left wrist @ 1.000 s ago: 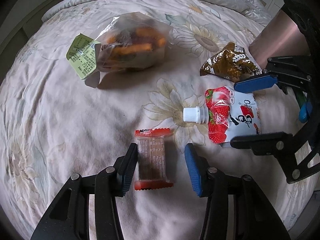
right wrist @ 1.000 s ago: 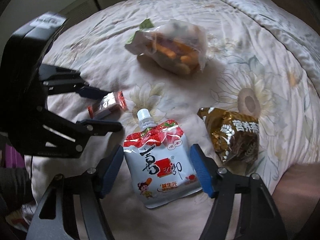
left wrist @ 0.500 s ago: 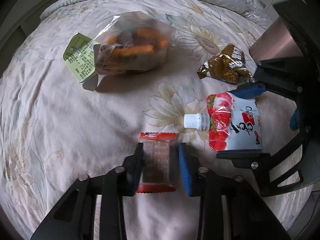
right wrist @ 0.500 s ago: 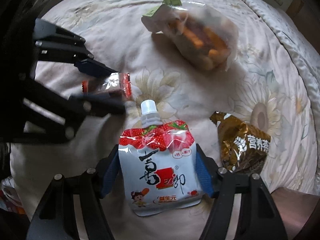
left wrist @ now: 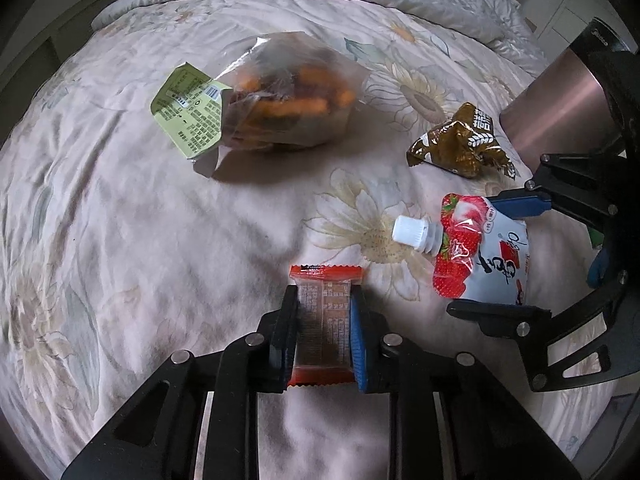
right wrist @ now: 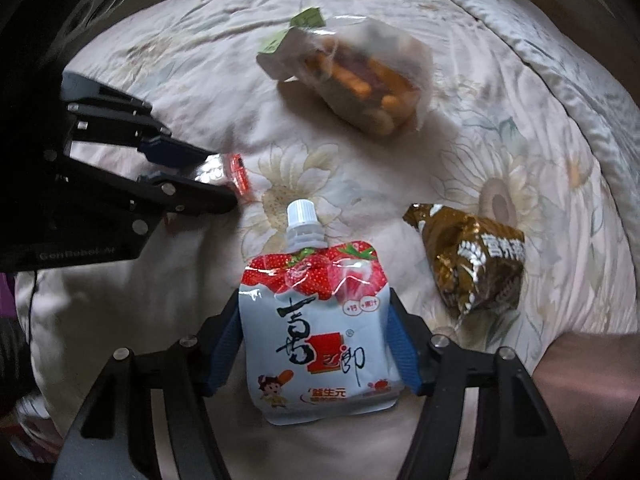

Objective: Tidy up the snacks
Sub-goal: 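Carry wafer bar with left tool while right tool carries drink pouch to green tray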

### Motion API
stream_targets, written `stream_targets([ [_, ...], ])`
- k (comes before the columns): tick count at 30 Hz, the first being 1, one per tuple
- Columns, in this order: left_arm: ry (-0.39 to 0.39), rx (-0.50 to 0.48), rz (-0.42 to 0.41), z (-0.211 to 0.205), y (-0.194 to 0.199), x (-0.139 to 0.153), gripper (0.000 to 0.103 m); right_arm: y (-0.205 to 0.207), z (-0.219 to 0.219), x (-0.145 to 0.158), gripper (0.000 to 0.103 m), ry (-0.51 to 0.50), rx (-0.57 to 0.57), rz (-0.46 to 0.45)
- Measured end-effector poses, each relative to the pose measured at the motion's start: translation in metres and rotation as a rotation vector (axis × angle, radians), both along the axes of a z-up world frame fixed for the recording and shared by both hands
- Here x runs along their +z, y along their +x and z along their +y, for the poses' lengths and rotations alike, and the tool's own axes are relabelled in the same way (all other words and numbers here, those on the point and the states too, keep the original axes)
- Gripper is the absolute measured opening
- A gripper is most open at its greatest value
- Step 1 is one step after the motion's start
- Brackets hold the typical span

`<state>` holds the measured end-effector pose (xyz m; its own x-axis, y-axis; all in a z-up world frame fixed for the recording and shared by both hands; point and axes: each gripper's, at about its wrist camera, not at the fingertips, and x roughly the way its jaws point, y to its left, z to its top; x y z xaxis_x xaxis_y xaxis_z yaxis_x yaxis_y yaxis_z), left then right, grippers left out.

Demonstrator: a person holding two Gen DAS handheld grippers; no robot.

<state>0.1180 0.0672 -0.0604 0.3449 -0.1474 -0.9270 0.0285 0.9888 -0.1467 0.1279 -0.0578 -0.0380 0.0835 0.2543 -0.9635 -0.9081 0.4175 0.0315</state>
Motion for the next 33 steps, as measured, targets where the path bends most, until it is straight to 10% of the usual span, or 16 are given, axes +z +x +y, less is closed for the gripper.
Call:
stream_targets([
  [33,0.113,-0.109,-0.098,-0.064,-0.039,0.055,0.02,-0.052,-0.087,0.044,0.103,0.162,-0.333,0.039],
])
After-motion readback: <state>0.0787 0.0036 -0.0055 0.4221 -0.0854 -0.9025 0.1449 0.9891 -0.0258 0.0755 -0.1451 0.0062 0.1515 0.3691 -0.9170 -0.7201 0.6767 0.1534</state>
